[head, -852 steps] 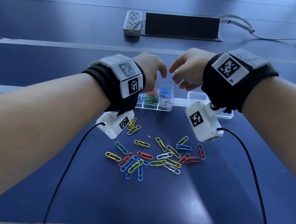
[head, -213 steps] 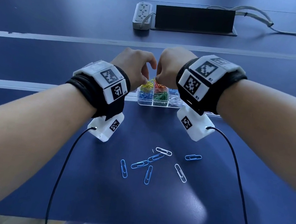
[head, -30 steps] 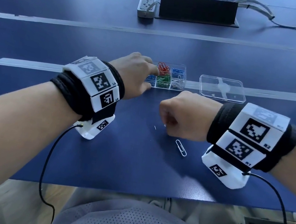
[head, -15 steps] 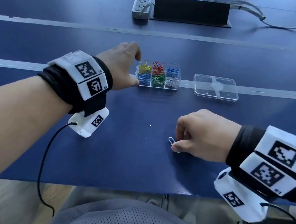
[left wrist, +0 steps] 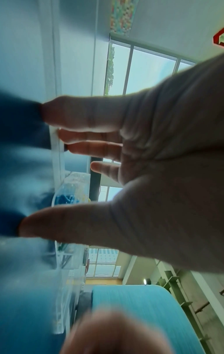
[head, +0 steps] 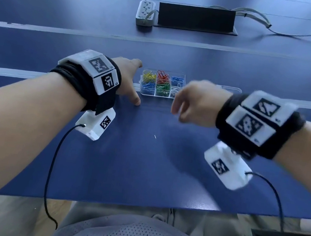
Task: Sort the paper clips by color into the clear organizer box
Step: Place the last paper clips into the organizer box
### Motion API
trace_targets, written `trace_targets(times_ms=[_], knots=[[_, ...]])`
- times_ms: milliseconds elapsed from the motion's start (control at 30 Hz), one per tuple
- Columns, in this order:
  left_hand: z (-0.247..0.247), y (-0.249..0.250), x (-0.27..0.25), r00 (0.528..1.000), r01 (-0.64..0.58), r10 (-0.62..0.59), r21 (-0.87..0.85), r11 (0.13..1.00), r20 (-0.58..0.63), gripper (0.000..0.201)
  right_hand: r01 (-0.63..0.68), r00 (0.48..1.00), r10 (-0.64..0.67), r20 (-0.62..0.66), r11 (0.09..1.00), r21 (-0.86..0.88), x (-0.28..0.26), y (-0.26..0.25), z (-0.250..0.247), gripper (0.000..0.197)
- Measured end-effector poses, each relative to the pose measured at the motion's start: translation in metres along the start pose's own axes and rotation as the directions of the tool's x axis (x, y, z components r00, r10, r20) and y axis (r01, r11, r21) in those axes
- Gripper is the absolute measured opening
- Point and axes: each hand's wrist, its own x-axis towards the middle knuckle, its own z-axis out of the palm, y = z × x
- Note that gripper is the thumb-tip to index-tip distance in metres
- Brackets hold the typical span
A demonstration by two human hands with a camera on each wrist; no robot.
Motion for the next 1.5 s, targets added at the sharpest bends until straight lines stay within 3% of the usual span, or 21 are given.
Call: trace_targets(times_ms=[133, 300, 467, 533, 633, 733, 933, 1133, 1500], knots=[[-0.002, 0.001, 0.003, 0.999, 0.0, -0.001, 0.012, 1.0, 0.038, 0.113, -0.053, 0.976, 0.084, -0.201, 0.987, 0.153, 0.046, 0.004, -0.019, 0.028], [-0.003, -0.001, 0.006, 0.999, -0.005, 0.004, 0.013, 1.0, 0.053, 0.114, -0.054, 0.976, 0.075, -0.206, 0.993, 0.106, 0.071, 0.006, -0.015, 0.026], [-0.005, -0.004, 0.011, 0.998, -0.005, 0.003, 0.022, 1.0, 0.068, 0.117, -0.013, 0.97, 0.024, -0.242, 0.999, 0.047, 0.063, 0.02, -0.03, 0.028], [-0.007, -0.003, 0.014, 0.996, -0.001, -0.001, 0.029, 1.0, 0.09, 0.116, -0.035, 0.984, 0.029, -0.173, 0.999, -0.035, 0.055, 0.035, -0.036, 0.027], [-0.009, -0.001, 0.016, 0.991, -0.003, -0.001, 0.028, 1.0, 0.133, 0.11, -0.155, 0.983, 0.176, 0.061, 0.956, -0.25, 0.042, 0.062, -0.035, 0.069], [-0.011, 0.001, 0.016, 0.987, -0.008, 0.01, -0.013, 1.0, 0.162, 0.103, -0.219, 0.96, 0.258, 0.112, 0.934, -0.281, 0.035, 0.079, -0.032, 0.089], [-0.01, 0.001, 0.017, 0.996, -0.029, 0.032, -0.031, 0.999, 0.088, 0.082, -0.175, 0.974, 0.207, 0.094, 0.948, -0.265, 0.04, 0.075, -0.036, 0.073], [-0.011, 0.004, 0.017, 0.997, -0.037, 0.039, -0.043, 0.998, 0.066, 0.078, -0.014, 1.0, 0.01, -0.025, 0.988, -0.156, 0.063, 0.034, -0.049, 0.074], [-0.01, -0.003, 0.022, 0.996, -0.063, 0.067, -0.084, 0.995, 0.054, 0.07, 0.093, 0.994, -0.079, 0.074, 0.971, -0.222, 0.097, -0.017, -0.033, 0.075]])
